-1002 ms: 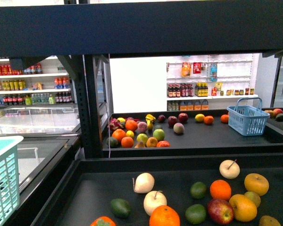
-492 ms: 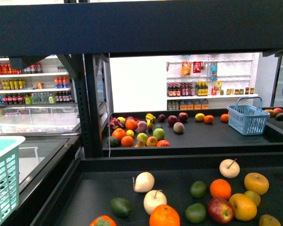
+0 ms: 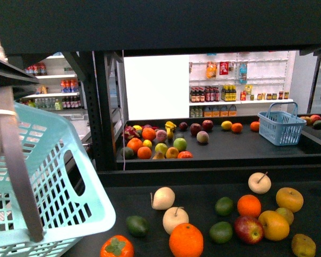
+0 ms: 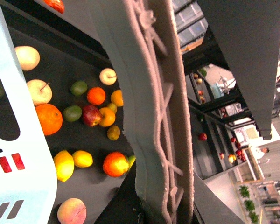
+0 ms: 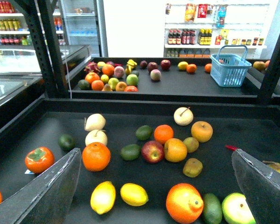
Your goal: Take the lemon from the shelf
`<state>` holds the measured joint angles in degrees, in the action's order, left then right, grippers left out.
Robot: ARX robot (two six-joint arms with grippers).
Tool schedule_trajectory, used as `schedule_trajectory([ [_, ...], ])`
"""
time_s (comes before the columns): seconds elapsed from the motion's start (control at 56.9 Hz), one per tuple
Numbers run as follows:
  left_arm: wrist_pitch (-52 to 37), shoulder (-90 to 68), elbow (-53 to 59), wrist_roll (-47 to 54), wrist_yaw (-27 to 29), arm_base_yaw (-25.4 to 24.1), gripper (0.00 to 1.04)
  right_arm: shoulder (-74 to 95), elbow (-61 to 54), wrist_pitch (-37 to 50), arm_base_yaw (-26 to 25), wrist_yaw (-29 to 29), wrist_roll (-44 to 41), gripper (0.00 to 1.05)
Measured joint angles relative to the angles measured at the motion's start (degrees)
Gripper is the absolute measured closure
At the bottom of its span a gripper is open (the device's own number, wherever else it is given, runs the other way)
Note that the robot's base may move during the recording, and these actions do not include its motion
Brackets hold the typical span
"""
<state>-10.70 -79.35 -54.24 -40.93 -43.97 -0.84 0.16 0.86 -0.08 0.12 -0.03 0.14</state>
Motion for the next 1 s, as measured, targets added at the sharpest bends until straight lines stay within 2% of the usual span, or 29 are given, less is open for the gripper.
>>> schedule_trajectory([
  [0.281,-7.6,-8.5,-0.2,-0.5,3.9,9.5,0.94,0.0,0.0,0.0,0.0,0.0,0.0,0.07],
  [0.475,-15.2,-17.1,-4.6,-5.2,6.8,15.6,0.94,0.0,0.0,0.0,0.0,0.0,0.0,0.07],
  [0.668,-18.1,-22.7,-8.1,-8.0,8.6,18.8,0.95,0.0,0.0,0.0,0.0,0.0,0.0,0.07],
  [1.002,-20.5,-24.0,-8.3,-11.5,10.2,21.1,0.95,0.0,0.0,0.0,0.0,0.0,0.0,0.07],
])
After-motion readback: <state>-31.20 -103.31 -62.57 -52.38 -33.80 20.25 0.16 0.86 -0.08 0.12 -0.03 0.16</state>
